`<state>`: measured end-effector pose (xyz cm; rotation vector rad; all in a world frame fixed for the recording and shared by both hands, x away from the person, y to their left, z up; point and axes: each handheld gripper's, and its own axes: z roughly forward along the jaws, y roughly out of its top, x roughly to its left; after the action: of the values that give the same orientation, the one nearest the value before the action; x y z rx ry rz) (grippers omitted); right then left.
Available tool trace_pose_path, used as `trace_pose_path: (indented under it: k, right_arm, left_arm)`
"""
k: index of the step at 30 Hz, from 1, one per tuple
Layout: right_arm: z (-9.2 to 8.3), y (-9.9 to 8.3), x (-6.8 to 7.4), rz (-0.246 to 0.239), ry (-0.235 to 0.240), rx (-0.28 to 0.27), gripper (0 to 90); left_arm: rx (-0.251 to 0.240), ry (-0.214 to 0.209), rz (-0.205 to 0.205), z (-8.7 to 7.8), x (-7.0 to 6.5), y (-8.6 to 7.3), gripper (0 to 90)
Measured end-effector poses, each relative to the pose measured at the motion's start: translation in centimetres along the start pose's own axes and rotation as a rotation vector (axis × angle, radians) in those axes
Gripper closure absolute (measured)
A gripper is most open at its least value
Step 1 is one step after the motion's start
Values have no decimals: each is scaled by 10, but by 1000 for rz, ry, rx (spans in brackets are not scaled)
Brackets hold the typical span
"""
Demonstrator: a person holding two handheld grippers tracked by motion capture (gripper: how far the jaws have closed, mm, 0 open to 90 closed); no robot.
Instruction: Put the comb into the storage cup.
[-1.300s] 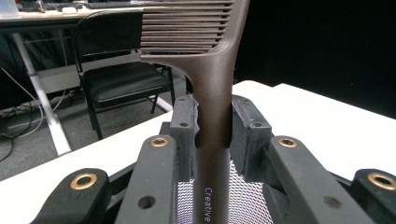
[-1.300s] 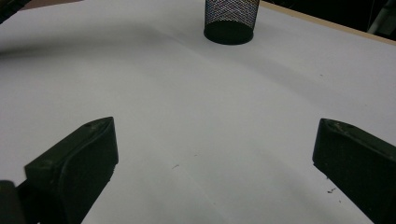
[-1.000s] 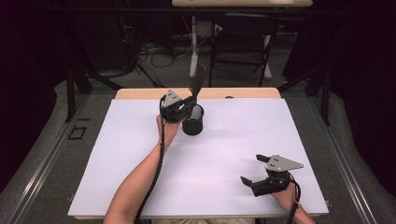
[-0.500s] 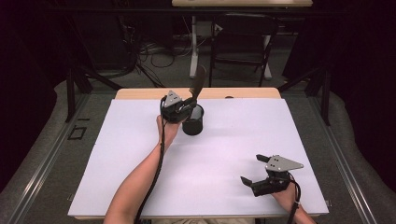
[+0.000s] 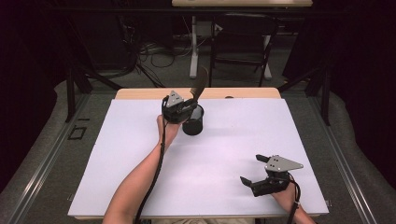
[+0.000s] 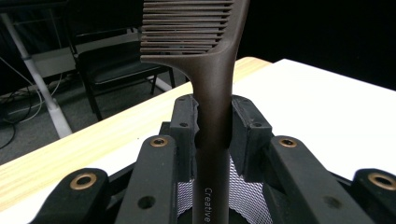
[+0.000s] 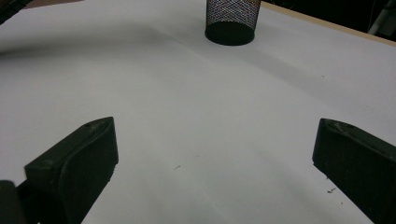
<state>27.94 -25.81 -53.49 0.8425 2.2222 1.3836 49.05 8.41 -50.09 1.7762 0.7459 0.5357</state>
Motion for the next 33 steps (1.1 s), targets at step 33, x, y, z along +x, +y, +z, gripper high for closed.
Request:
trace_pose_path:
  k: [33]
  right_arm:
    - [0, 0, 0, 0, 2, -3, 0]
  left_arm:
    - [64, 16, 2, 9, -3, -8, 723]
